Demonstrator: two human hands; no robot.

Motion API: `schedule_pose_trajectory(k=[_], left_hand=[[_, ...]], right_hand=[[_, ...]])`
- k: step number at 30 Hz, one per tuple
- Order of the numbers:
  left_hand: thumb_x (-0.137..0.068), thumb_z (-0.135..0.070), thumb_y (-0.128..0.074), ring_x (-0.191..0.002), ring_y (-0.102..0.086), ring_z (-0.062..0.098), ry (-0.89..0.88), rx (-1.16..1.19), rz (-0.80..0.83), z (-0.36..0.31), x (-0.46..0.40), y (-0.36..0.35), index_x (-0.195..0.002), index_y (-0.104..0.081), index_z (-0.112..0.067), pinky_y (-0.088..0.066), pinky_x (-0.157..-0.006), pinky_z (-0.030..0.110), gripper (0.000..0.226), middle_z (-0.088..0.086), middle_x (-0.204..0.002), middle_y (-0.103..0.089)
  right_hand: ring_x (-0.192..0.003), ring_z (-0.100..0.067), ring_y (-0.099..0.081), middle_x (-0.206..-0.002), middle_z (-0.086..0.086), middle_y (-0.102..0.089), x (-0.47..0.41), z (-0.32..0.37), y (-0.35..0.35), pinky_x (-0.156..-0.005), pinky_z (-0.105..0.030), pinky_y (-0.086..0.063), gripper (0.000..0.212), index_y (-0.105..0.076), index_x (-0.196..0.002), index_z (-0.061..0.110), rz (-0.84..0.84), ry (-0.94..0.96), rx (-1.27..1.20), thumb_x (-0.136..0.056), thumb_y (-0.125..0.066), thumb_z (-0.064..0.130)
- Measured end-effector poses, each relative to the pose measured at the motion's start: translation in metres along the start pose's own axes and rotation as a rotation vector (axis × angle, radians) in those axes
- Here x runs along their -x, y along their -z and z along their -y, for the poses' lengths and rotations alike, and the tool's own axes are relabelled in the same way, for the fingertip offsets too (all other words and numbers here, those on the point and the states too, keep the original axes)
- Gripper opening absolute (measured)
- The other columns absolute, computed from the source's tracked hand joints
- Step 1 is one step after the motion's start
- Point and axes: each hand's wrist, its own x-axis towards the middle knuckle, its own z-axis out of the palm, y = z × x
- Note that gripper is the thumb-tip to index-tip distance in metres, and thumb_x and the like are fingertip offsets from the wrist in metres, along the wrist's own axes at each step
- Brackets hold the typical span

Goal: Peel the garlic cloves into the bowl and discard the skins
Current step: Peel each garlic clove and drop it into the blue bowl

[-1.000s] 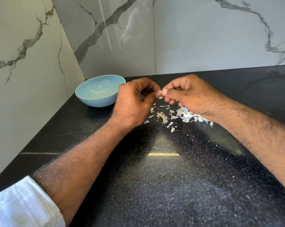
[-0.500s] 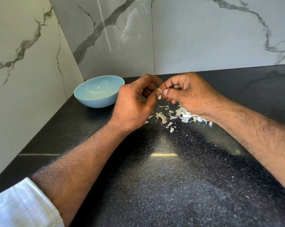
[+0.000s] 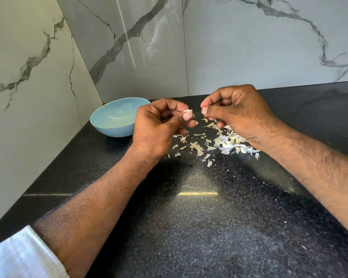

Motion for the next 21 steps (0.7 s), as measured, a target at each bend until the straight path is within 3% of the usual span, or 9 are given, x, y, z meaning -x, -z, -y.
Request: schedule_pose_trajectory(k=[3,7,16,21], left_hand=[[-0.093,-0.002,-0.079,-0.079,-0.080,0.031,0.014,-0.024,0.014,-0.0008,0.0007,0.0006,-0.098,-0.071,-0.003,-0.063,-0.064,0.033,0.010,0.021,-0.089,-0.078],[-0.095,-0.003,-0.077,-0.076,-0.080,0.030,0.018,-0.064,0.050,-0.0002,0.0013,-0.0004,-0.101,-0.071,0.003,-0.062,-0.061,0.030,0.010,0.019,-0.088,-0.079],[-0.105,-0.011,-0.068,-0.073,-0.080,0.028,-0.017,-0.233,0.102,0.0020,0.0032,-0.0035,-0.103,-0.070,-0.002,-0.063,-0.063,0.037,0.010,0.011,-0.084,-0.079],[-0.106,-0.018,-0.067,-0.070,-0.079,0.023,-0.055,-0.334,0.130,0.0012,0.0054,-0.0059,-0.101,-0.068,-0.006,-0.064,-0.061,0.041,0.013,0.008,-0.082,-0.079]], right_hand=[[-0.071,-0.013,-0.068,-0.082,0.005,-0.077,0.0035,0.0029,-0.0008,-0.066,-0.026,-0.058,0.003,-0.081,-0.094,0.019,0.039,0.193,0.210,-0.091,-0.080,0.018],[-0.073,-0.008,-0.067,-0.082,0.011,-0.073,0.0090,0.0042,-0.0048,-0.063,-0.025,-0.058,0.001,-0.080,-0.094,0.021,0.035,0.317,0.354,-0.093,-0.079,0.021],[-0.073,-0.007,-0.065,-0.085,0.009,-0.068,0.0091,0.0067,-0.0048,-0.066,-0.035,-0.059,0.008,-0.075,-0.090,0.018,0.071,0.463,0.572,-0.095,-0.072,0.024],[-0.067,-0.015,-0.060,-0.082,0.007,-0.062,0.0092,0.0092,-0.0046,-0.058,-0.039,-0.056,0.012,-0.070,-0.088,0.017,0.081,0.528,0.701,-0.097,-0.065,0.024]])
